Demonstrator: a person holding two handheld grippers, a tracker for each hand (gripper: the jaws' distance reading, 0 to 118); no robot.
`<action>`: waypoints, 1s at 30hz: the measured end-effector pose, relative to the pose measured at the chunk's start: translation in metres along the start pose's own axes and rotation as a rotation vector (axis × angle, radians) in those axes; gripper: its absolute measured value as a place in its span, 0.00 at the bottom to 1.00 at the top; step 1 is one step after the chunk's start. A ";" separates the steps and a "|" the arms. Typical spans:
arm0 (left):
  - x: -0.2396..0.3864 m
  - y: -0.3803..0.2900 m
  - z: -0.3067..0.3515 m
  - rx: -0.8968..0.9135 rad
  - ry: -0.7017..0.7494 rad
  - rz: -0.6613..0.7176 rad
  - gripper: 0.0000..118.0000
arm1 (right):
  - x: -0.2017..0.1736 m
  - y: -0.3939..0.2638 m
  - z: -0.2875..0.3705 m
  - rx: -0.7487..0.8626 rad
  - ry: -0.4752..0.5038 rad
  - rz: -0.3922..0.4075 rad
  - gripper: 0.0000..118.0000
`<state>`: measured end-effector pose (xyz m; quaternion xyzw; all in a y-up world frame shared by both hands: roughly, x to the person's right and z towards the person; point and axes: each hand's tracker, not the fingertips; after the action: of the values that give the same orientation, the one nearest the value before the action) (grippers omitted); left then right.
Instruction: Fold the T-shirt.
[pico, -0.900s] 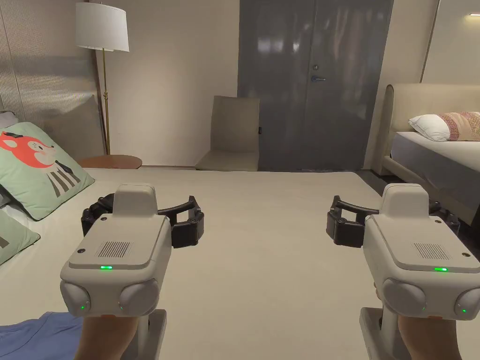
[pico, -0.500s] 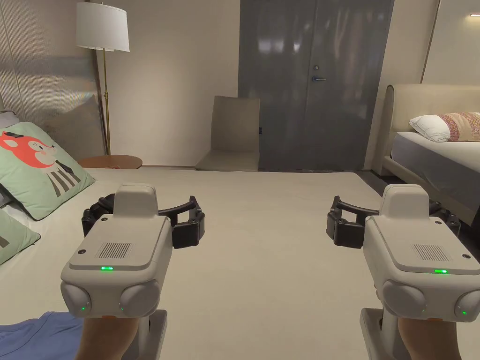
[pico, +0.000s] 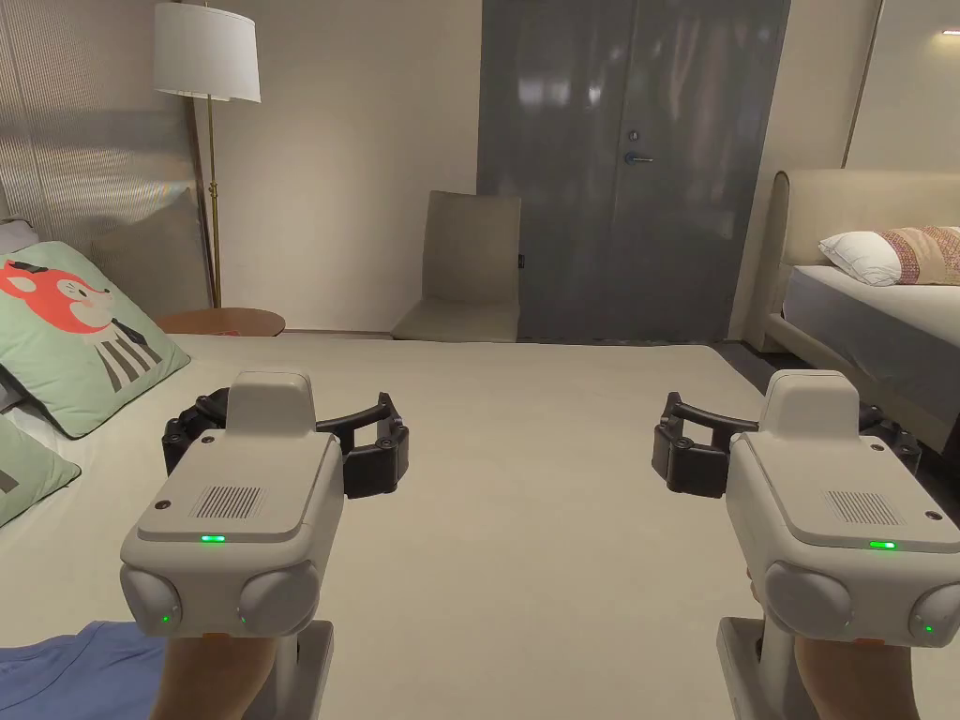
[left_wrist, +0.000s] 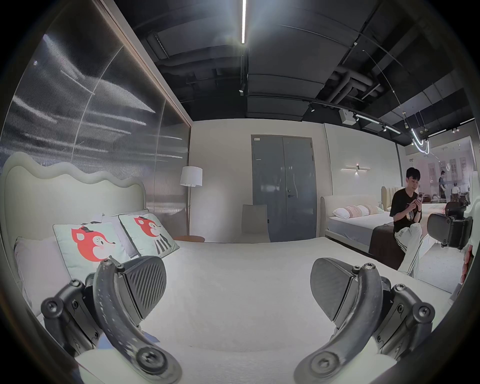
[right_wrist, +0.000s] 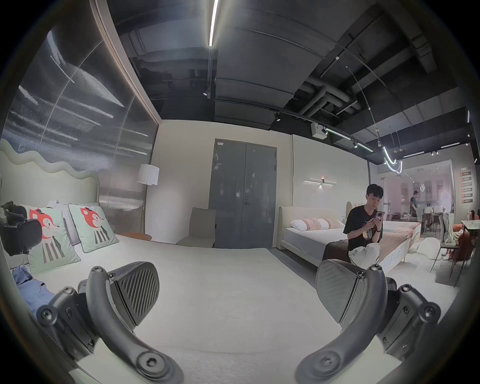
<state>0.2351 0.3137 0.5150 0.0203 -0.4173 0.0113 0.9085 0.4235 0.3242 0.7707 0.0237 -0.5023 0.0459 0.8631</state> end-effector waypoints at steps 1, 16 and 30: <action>0.000 0.000 0.000 0.001 0.001 0.000 0.94 | 0.000 0.000 0.000 -0.001 0.001 -0.001 1.00; 0.000 0.000 0.001 0.003 0.002 0.000 0.94 | 0.001 -0.001 0.000 -0.002 0.000 0.001 1.00; 0.000 0.000 0.004 0.006 0.003 0.001 0.94 | 0.000 0.000 0.003 0.003 -0.001 0.006 1.00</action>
<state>0.2324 0.3137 0.5175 0.0228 -0.4161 0.0133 0.9090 0.4212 0.3239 0.7722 0.0237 -0.5028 0.0492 0.8627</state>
